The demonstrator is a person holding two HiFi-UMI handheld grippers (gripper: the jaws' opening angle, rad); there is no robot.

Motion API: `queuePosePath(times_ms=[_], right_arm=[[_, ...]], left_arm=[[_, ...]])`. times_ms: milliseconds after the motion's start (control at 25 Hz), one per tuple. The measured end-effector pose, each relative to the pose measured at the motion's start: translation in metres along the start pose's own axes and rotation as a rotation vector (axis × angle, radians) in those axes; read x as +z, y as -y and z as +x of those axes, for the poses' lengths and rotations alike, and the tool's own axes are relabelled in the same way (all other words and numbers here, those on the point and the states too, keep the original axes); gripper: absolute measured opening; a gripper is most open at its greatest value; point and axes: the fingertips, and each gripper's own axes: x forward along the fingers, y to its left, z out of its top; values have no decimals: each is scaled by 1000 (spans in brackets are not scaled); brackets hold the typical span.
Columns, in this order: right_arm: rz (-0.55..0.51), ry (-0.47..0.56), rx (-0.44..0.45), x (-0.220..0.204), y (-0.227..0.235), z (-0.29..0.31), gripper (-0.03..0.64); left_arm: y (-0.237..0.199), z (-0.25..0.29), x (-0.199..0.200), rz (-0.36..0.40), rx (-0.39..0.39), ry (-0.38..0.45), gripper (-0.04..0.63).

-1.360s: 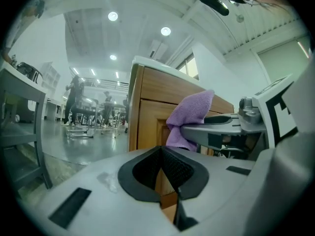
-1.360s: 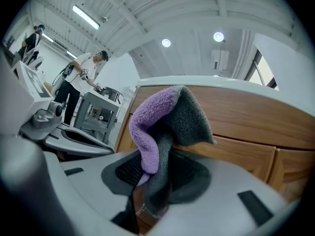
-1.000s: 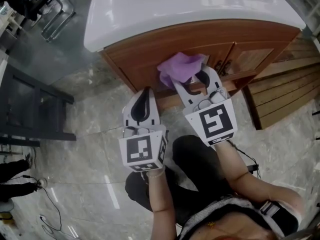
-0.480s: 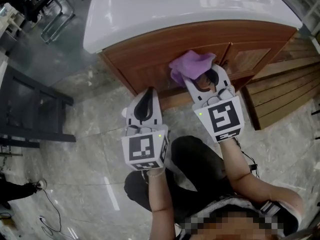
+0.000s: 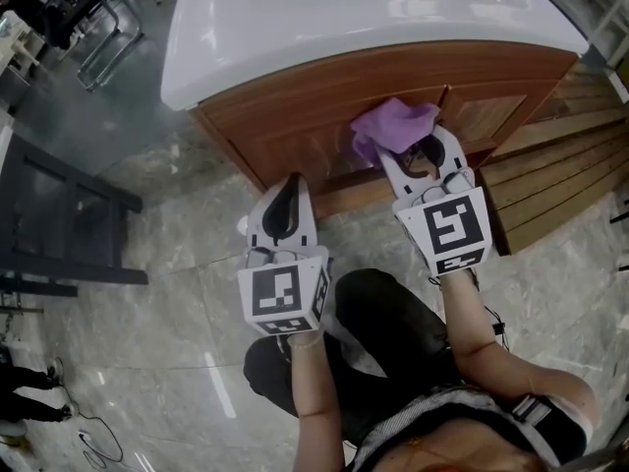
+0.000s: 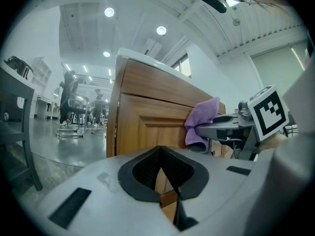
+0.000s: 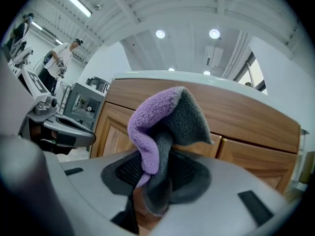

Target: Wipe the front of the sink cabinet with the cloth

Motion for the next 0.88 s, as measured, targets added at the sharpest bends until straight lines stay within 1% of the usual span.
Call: queuePosePath(times_ms=[280,520,880], right_arm=[[-2,-18,-39,-7,17,-6,179],[-12,-32,-53,-10,25,-11,179],[3,-30,-89,-13,41,-18,183]], left_arm=[[5,5,-1,0,-17,1,6],[5,5,-1,-5,-18,-1,6],[6,4,-1,-2,-17,0,6]])
